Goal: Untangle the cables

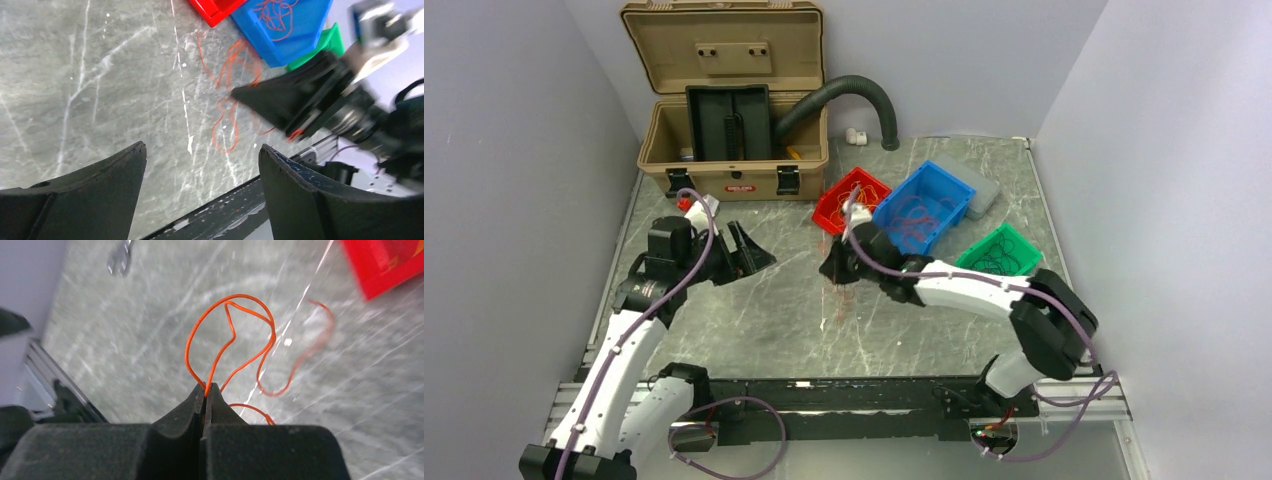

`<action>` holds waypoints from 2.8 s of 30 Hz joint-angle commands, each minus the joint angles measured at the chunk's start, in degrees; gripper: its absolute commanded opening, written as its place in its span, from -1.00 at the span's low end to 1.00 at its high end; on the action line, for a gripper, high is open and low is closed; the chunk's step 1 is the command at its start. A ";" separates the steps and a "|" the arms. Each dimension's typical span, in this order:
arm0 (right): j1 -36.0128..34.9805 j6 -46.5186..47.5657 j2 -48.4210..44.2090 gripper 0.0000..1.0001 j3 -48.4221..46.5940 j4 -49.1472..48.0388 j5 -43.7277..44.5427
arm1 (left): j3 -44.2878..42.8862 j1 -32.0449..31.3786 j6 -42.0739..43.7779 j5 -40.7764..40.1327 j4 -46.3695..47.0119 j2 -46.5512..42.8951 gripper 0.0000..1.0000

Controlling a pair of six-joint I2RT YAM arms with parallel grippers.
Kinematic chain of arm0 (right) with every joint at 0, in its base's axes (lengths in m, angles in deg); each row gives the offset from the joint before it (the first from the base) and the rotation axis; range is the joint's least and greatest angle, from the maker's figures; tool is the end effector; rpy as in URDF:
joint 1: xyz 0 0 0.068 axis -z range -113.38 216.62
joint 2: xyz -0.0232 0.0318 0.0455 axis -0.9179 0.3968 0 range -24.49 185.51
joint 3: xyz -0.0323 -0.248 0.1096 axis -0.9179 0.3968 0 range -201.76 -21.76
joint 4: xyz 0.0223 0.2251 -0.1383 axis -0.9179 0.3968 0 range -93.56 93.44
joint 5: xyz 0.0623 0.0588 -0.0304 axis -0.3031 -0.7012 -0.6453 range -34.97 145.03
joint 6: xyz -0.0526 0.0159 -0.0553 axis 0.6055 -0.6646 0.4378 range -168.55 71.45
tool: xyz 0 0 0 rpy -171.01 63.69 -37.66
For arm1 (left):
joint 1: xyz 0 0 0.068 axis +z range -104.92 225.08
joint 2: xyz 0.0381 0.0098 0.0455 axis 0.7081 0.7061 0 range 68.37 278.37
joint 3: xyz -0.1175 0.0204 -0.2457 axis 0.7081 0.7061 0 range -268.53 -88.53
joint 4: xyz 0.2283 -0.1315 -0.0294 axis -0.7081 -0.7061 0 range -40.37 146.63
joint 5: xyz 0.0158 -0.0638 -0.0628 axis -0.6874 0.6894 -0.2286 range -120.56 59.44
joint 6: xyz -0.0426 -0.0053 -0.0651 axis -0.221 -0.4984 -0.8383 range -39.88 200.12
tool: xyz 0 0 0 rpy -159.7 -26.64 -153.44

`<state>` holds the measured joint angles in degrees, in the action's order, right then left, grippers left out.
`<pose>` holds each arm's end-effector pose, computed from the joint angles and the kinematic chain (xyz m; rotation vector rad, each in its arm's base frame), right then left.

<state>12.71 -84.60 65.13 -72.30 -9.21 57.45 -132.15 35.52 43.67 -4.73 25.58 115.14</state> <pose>0.2181 0.2947 0.1900 -0.3287 2.2589 0.8341 0.1939 -0.0621 0.2770 -0.2562 2.2410 -0.9359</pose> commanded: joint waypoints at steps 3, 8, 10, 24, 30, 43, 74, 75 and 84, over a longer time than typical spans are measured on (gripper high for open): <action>13.40 0.24 -8.48 -1.00 -6.81 4.77 -9.63 | -2.33 0.17 8.99 -0.45 -4.85 -1.84 0.70; 27.33 -4.08 -8.90 -1.00 -8.06 1.95 -18.75 | -0.78 0.16 9.64 4.45 -1.96 -2.94 0.73; 32.31 -7.54 -7.77 -1.00 -7.17 -1.87 -22.58 | -0.92 0.08 9.85 4.22 -2.32 -3.06 0.73; 44.65 -14.35 2.62 -1.00 -3.68 -9.07 -13.02 | -1.07 -0.02 10.56 1.87 -5.09 -5.13 0.73; 43.28 -9.88 9.08 -0.55 -12.60 5.56 -2.63 | -0.89 -0.01 10.72 0.16 -6.22 -5.63 0.76; 42.39 -4.08 -0.15 0.64 -22.98 25.44 8.68 | -2.14 -0.19 11.03 -7.41 -7.68 -4.97 0.99; 42.41 22.07 -60.43 1.00 40.04 -8.91 6.84 | 27.63 -0.71 15.09 -31.99 22.45 -25.17 0.99; 42.35 22.99 -59.53 1.00 40.64 -11.07 6.90 | 28.42 -0.72 16.56 -33.47 24.69 -24.84 0.99; 42.61 31.33 -38.78 1.00 41.57 -34.47 17.17 | 35.96 -0.48 29.15 -40.61 52.35 -17.44 0.99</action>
<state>55.07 -59.16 17.85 -31.32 -28.12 68.07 -97.04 34.97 62.75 -40.71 59.70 93.89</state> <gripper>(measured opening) 0.997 0.994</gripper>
